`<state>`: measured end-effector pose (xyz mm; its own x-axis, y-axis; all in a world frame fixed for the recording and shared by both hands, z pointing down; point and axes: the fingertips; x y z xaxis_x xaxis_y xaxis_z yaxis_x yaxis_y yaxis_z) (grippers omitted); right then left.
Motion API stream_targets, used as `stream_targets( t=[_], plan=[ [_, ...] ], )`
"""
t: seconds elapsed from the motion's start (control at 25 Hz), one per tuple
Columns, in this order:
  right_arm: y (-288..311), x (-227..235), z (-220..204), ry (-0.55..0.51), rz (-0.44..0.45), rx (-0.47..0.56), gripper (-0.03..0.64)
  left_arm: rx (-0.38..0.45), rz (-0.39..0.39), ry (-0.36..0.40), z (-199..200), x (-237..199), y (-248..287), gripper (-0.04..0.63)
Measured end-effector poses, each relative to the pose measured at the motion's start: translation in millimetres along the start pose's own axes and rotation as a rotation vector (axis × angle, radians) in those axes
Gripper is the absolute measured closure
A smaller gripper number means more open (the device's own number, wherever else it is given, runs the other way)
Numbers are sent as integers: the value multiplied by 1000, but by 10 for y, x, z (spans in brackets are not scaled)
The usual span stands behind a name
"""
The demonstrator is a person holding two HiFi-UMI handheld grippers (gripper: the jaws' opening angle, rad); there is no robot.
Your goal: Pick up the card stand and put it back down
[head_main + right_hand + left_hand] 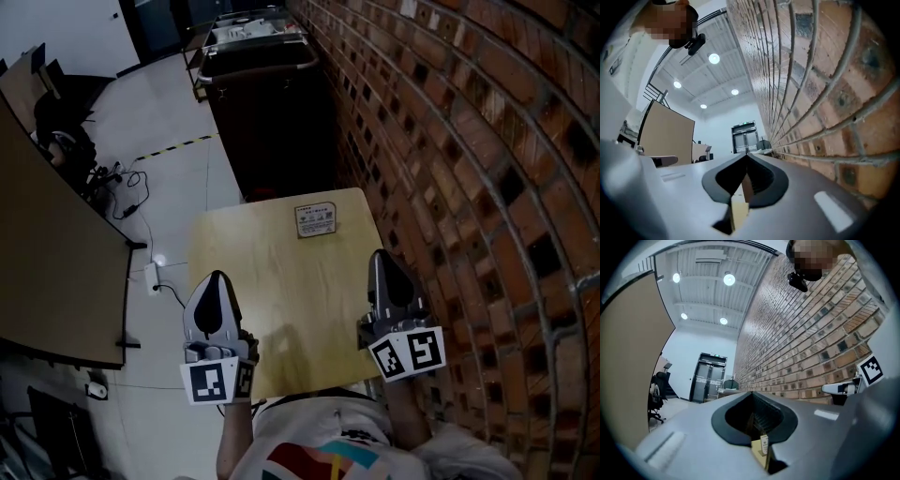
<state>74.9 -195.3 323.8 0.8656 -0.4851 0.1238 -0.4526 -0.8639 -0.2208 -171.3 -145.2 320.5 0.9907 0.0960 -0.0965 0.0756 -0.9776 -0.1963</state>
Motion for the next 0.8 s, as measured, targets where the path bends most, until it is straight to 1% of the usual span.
stream_targets(
  t=[0.12,0.32,0.56,0.8],
  plan=[
    [-59,-99,14,13,34,4,617,13,-36,10,61,146,-1,591],
    [-103,-270,-11,5,70,-4,617,28,-64,29,132,257,-29,591],
    [-105,-335,-22,-4,83,-16,617,39,-57,32,184,230,-85,591],
    [-116,-336,-58,-5,81,-32,617,30,-42,27,174,175,-125,591]
  ],
)
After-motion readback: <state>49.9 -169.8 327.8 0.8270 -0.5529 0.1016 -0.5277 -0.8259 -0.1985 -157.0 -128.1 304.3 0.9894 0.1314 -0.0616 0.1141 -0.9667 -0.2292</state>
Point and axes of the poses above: the fingertips, and each gripper's own axes: y forward along the fingers, x to its right, z out of its top, and after that the axes turned 3 degrees about -y, right-handed
